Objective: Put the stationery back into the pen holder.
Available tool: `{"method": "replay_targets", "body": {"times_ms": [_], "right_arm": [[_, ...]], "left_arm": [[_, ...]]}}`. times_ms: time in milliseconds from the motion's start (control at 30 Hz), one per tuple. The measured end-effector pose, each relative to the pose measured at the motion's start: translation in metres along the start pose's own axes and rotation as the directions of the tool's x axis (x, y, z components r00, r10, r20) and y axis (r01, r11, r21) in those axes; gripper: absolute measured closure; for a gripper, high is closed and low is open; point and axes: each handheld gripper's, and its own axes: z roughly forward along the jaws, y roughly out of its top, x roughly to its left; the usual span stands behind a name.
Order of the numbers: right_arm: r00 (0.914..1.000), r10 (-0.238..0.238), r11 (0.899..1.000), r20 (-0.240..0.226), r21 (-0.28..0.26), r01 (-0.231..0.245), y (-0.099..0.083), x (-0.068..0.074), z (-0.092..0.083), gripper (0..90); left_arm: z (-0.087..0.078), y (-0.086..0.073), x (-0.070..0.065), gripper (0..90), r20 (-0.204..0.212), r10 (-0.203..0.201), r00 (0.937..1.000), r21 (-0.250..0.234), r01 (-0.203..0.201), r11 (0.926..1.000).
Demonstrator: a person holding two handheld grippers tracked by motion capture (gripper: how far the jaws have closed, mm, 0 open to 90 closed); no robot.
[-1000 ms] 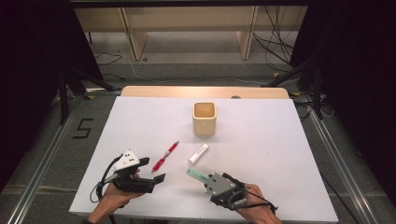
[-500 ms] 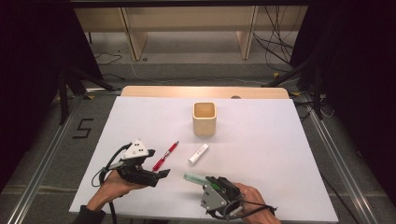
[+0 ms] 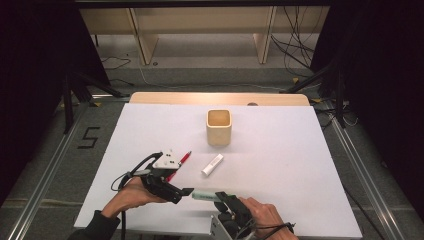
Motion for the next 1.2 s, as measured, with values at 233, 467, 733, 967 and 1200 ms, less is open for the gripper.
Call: {"method": "replay_targets", "body": {"times_ms": [233,467,733,967,1200], "right_arm": [[0.9867,-0.149,0.989,0.066,0.002,0.149,0.001,0.012,0.005,67.3],[0.9732,-0.211,0.977,0.091,-0.004,0.212,-0.001,0.018,0.006,67.3],[0.9568,-0.27,0.962,0.107,-0.007,0.273,0.0,0.021,0.007,67.3],[0.9532,-0.282,0.958,0.108,-0.009,0.285,0.0,0.024,0.007,67.3],[0.9492,-0.297,0.954,0.105,-0.01,0.299,0.0,0.025,0.007,67.3]], "left_arm": [[0.013,0.01,-0.011,15.1,0.06,0.064,0.9961,0.073,-0.068,0.995],[0.024,0.015,-0.019,17.5,0.12,0.109,0.9867,0.145,-0.126,0.9814],[0.039,0.023,-0.024,24.8,0.184,0.148,0.9718,0.22,-0.187,0.9574],[0.049,0.029,-0.023,34.5,0.228,0.162,0.9601,0.267,-0.222,0.9379],[0.057,0.033,-0.025,44.4,0.278,0.161,0.9468,0.307,-0.247,0.9189]]}}
